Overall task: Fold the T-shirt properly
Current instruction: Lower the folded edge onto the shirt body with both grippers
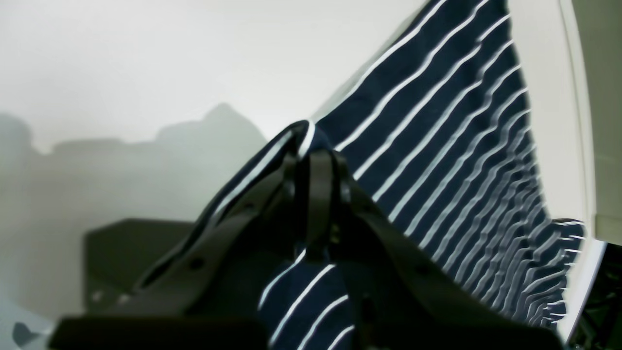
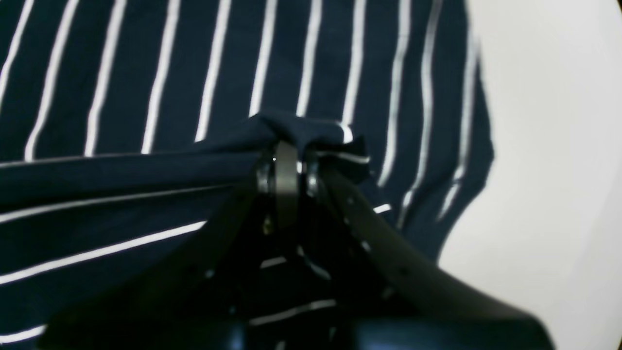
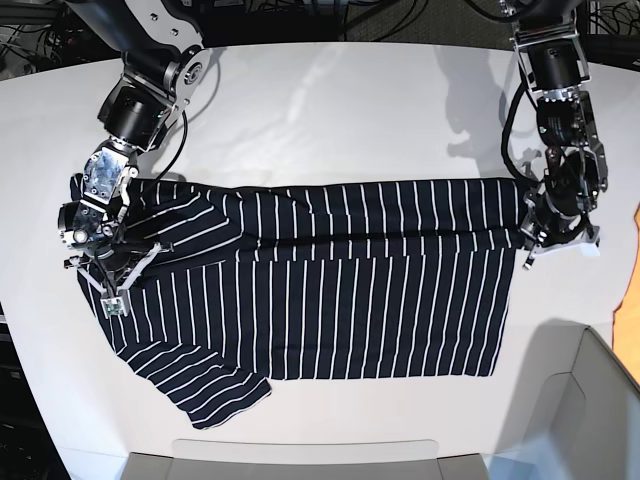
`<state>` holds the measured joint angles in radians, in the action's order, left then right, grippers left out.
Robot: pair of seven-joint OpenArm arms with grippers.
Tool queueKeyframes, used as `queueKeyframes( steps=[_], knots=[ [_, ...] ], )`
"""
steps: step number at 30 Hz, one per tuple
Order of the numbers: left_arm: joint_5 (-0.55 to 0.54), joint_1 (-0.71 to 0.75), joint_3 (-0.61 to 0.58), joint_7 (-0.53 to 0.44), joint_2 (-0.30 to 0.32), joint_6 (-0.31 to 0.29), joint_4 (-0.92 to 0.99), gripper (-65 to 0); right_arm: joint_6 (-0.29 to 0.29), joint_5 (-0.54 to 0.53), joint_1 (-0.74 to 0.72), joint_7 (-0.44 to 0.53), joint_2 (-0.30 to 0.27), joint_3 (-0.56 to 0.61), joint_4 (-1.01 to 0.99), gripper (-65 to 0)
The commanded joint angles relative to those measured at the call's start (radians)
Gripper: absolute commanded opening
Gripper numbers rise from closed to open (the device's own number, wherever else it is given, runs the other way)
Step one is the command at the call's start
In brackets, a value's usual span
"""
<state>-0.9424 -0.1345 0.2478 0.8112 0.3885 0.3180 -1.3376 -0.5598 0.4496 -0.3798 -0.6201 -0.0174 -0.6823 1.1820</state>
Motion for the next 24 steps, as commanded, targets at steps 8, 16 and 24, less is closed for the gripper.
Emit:
queueKeyframes(
  steps=[8, 16, 24],
  knots=[
    [0.0, -0.067, -0.081, -0.013, 0.039, -0.01, -0.016, -65.0, 0.008, -0.007, -0.052, 0.027, -0.014, 0.006, 0.017, -65.0],
    [0.0, -0.09, -0.133, -0.014, 0.046, -0.006, -0.016, -49.5, 0.008, -0.007, -0.051, 0.026, -0.013, 0.008, 0.017, -58.7],
    [-0.007, -0.078, -0.106, -0.011, 0.051, -0.006, -0.046, -45.3, 0.001, -0.007, -0.048, 0.024, -0.014, 0.002, 0.059, -36.9]
  ],
)
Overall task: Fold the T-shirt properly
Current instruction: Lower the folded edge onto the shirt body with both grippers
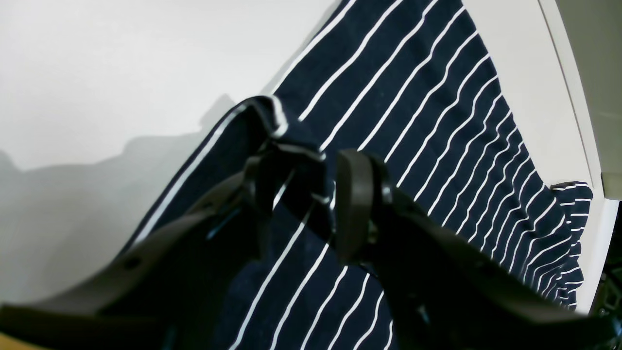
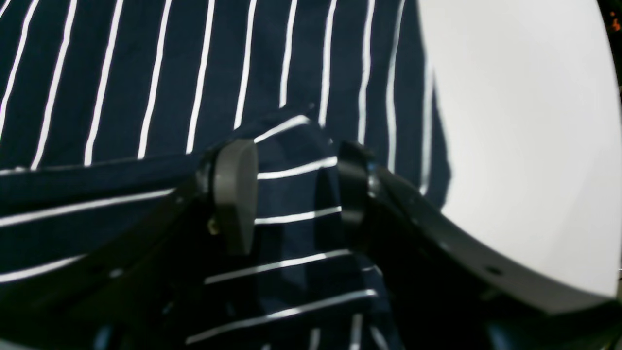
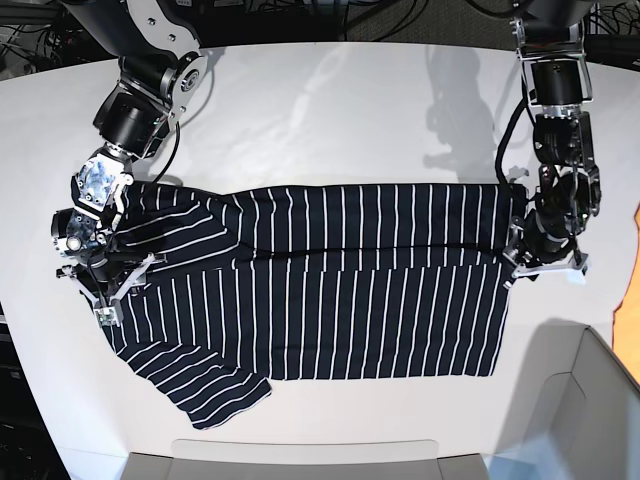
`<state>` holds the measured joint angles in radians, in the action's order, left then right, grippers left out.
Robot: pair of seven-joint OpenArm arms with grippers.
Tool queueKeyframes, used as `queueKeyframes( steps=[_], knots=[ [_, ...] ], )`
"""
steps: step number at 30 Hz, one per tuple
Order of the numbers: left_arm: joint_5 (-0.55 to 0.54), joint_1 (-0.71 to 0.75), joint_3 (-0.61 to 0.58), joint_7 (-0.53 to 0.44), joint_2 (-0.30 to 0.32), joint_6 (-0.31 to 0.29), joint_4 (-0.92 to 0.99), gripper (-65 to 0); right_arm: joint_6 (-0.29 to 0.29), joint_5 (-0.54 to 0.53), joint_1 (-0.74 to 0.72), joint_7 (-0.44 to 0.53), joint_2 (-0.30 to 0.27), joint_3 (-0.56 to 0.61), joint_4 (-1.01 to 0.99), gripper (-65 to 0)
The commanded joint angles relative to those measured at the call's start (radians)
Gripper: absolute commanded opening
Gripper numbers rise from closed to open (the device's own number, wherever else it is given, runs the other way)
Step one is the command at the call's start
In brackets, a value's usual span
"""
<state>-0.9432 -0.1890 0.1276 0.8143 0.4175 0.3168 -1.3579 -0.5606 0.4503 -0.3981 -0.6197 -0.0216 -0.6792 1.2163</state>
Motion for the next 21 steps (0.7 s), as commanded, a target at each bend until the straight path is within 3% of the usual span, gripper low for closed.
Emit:
queueKeyframes(
  steps=[1, 5, 8, 10, 12, 15, 21],
  knots=[
    [-0.007, -0.01, 0.042, -0.014, 0.024, -0.003, -0.047, -45.8, 0.001, -0.008, -0.028, 0.021, -0.007, -0.001, 0.047, -36.7],
    [-0.009, 0.072, 0.146, -0.014, 0.014, -0.003, -0.185, -47.6, 0.001, -0.018, -0.008, 0.017, 0.002, -0.001, 0.136, -36.7],
    [-0.006, 0.115, 0.146, -0.014, 0.011, -0.005, -0.271, -50.9, 0.001, -0.063, 0.037, 0.017, 0.005, 0.003, 0.187, -37.5],
    [-0.001, 0.131, 0.073, -0.014, 0.014, -0.009, -0.272, -56.2, 0.0, -0.074, 0.074, 0.017, 0.009, 0.009, 0.195, -42.1],
    [0.013, 0.13, -0.027, -0.017, 0.016, -0.008, -0.263, -65.0, 0.0, -0.077, 0.094, 0.017, 0.013, 0.02, 0.188, -51.0],
    [0.091, 0.128, -0.144, -0.022, 0.014, -0.006, -0.249, -65.0, 0.0, -0.075, 0.123, 0.017, 0.025, 0.02, 0.173, -65.0],
    [0.189, 0.119, -0.257, -0.026, 0.011, -0.012, -0.124, -65.0, 0.0, -0.041, 0.138, 0.017, 0.03, 0.022, 0.076, -65.0]
  ],
)
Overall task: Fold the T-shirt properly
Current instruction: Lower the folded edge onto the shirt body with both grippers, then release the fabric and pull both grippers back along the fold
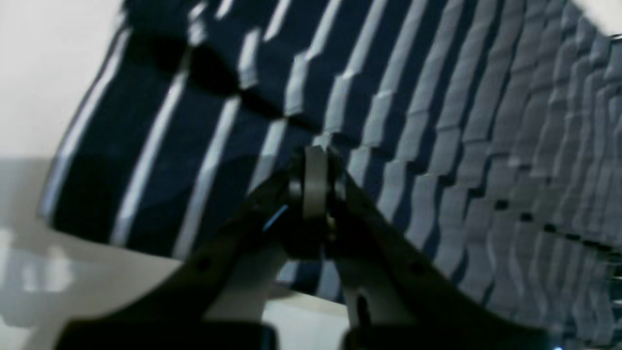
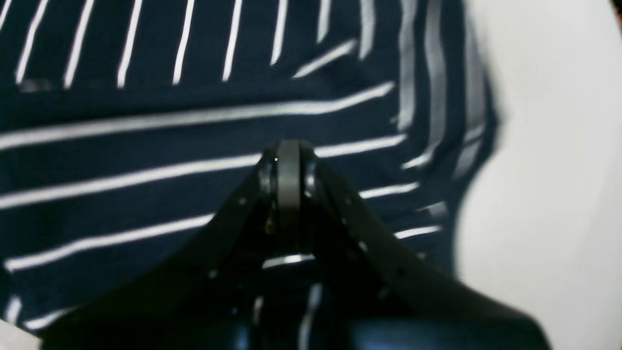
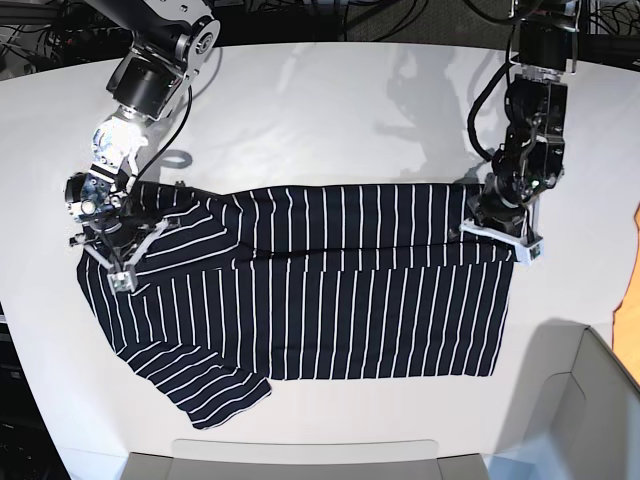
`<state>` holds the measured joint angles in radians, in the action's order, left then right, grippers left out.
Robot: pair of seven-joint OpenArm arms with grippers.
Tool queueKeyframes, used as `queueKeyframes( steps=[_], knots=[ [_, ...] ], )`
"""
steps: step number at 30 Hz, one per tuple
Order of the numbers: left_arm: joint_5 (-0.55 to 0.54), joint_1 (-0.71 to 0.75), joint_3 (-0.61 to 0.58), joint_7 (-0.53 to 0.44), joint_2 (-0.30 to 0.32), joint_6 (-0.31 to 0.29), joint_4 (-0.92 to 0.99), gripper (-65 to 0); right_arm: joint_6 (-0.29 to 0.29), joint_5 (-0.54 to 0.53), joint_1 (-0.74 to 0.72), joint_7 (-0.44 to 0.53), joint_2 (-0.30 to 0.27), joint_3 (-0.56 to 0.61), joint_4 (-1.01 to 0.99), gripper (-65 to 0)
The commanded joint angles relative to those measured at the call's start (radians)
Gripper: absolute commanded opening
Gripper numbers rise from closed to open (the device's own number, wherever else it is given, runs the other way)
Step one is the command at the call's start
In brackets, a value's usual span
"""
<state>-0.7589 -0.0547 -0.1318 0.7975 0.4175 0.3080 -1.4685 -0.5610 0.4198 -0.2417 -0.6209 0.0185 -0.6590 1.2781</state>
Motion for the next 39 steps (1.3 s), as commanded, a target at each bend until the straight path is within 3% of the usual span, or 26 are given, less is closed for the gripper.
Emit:
queueKeyframes(
  steps=[1, 5, 8, 15, 19, 21, 28, 31, 39],
  knots=[
    [0.005, -0.032, -0.009, -0.011, 0.011, -0.005, 0.036, -65.0, 0.0, -0.011, -0.015, 0.019, -0.015, 0.002, -0.018, -65.0],
    [0.005, -0.044, -0.05, -0.011, 0.014, -0.054, 0.134, -65.0, 0.0, -0.011, 0.008, 0.019, -0.036, -0.002, -0.093, -65.0],
    [0.005, 0.026, -0.039, -0.011, 0.016, -0.105, 0.13, -65.0, 0.0, -0.012, 0.06, 0.019, -0.036, 0.0, -0.07, -65.0],
    [0.022, 0.215, -0.041, -0.071, 0.017, -0.109, 0.09, -65.0, -0.004, -0.02, 0.18, 0.025, -0.035, -0.005, 0.01, -65.0],
    [0.08, 0.322, -0.039, -0.103, 0.017, -0.111, 0.052, -65.0, -0.121, -0.02, 0.233, 0.022, -0.036, -0.021, 0.061, -65.0],
    [0.094, 0.376, -0.039, -0.119, 0.017, -0.112, 0.044, -65.0, -0.137, -0.02, 0.252, 0.02, -0.033, -0.052, 0.082, -65.0],
    [0.098, 0.56, 0.028, -0.204, 0.014, -0.224, 0.042, -65.0, -0.137, -0.011, 0.296, 0.026, -0.039, -0.173, 0.107, -65.0],
    [0.098, 0.634, 0.064, -0.254, 0.013, -0.269, 0.036, -65.0, -0.137, -0.002, 0.324, 0.026, -0.071, -0.172, 0.104, -65.0],
    [0.094, 0.783, 0.154, -0.275, 0.01, -0.272, -0.314, -65.0, -0.137, 0.001, 0.321, 0.026, -0.076, -0.17, 0.123, -65.0]
  ],
)
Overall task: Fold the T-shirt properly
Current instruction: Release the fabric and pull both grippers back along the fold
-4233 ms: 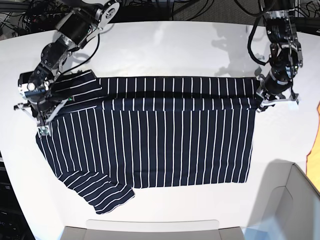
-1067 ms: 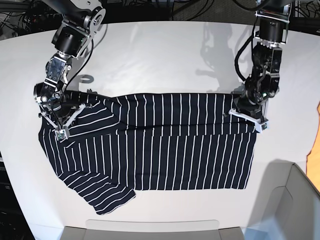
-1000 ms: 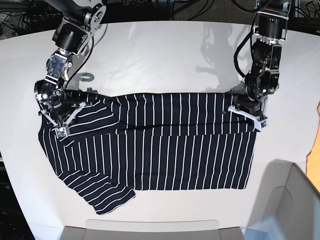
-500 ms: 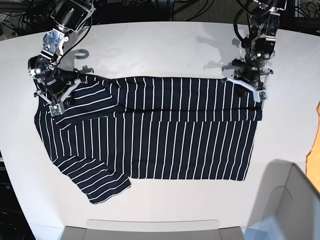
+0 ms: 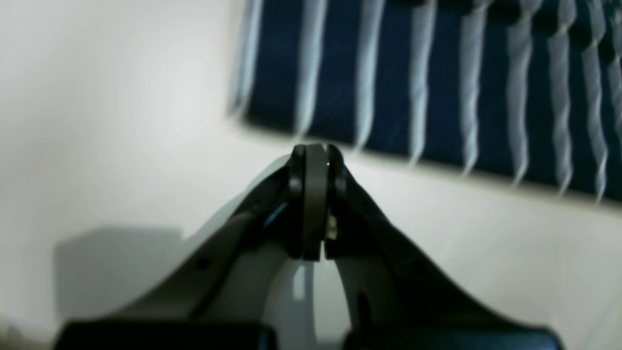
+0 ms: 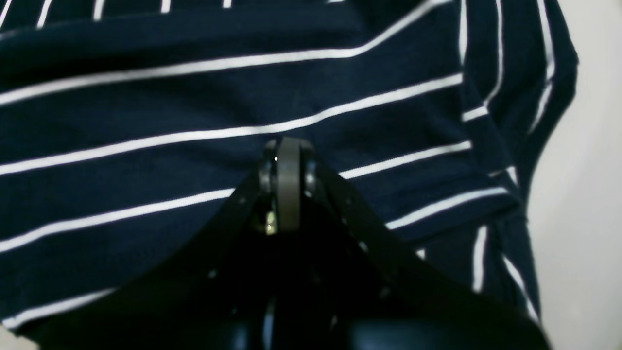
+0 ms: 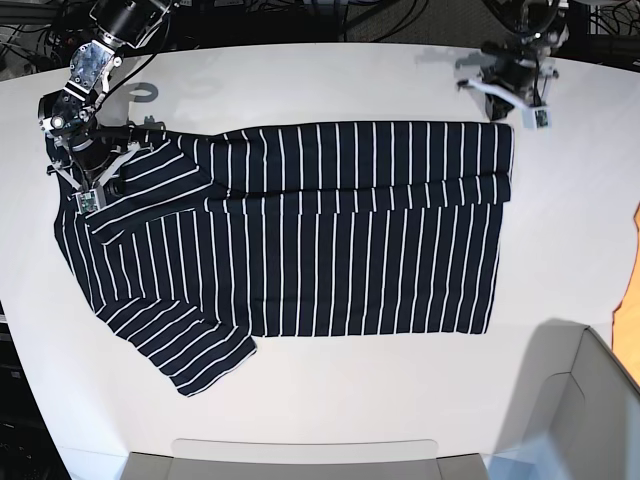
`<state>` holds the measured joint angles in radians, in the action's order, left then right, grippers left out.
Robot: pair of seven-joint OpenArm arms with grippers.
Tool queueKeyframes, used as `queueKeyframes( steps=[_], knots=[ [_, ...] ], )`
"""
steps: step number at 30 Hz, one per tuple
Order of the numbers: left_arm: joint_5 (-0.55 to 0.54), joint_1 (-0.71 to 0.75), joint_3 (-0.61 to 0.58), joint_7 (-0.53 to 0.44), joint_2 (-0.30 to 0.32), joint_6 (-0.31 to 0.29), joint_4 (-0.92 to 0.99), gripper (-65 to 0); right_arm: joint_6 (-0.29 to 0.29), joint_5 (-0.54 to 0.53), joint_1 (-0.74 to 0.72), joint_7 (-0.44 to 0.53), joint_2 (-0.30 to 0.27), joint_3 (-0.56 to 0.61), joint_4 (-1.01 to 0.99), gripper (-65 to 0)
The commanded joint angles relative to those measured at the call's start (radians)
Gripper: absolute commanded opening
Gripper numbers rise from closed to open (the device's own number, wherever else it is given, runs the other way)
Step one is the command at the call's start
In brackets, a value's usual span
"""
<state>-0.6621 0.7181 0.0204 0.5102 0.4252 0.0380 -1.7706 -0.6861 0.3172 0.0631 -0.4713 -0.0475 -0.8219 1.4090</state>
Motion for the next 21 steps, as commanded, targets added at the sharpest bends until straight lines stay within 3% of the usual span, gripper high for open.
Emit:
queueKeyframes(
  steps=[1, 5, 7, 11, 17, 21],
  knots=[
    [-0.003, 0.016, 0.011, 0.008, 0.001, -0.002, -0.064, -65.0, -0.012, 0.104, 0.011, -0.123, -0.007, -0.004, 0.005, -65.0],
    [0.0, 0.004, 0.059, 0.018, -0.068, -0.002, -0.226, -65.0, -0.012, 0.106, 0.013, -0.123, 0.01, 0.06, 0.029, -65.0],
    [-0.003, -0.07, 0.037, 0.04, -0.085, -0.002, -0.248, -65.0, -0.012, 0.106, 0.017, -0.126, 0.015, 0.1, 0.042, -65.0],
    [0.003, -0.317, -0.076, 0.236, -0.121, 0.009, -0.228, -65.0, -0.012, 0.106, 0.022, -0.129, 0.033, 0.14, 0.046, -65.0],
    [0.002, -0.542, -0.188, 0.43, -0.164, 0.225, -0.167, -65.0, -0.012, 0.107, 0.017, -0.129, 0.044, 0.14, 0.049, -65.0],
    [0.002, -0.558, -0.234, 0.448, -0.159, 0.23, -0.061, -65.0, -0.012, 0.107, 0.016, -0.129, 0.042, 0.137, 0.049, -65.0]
  ],
)
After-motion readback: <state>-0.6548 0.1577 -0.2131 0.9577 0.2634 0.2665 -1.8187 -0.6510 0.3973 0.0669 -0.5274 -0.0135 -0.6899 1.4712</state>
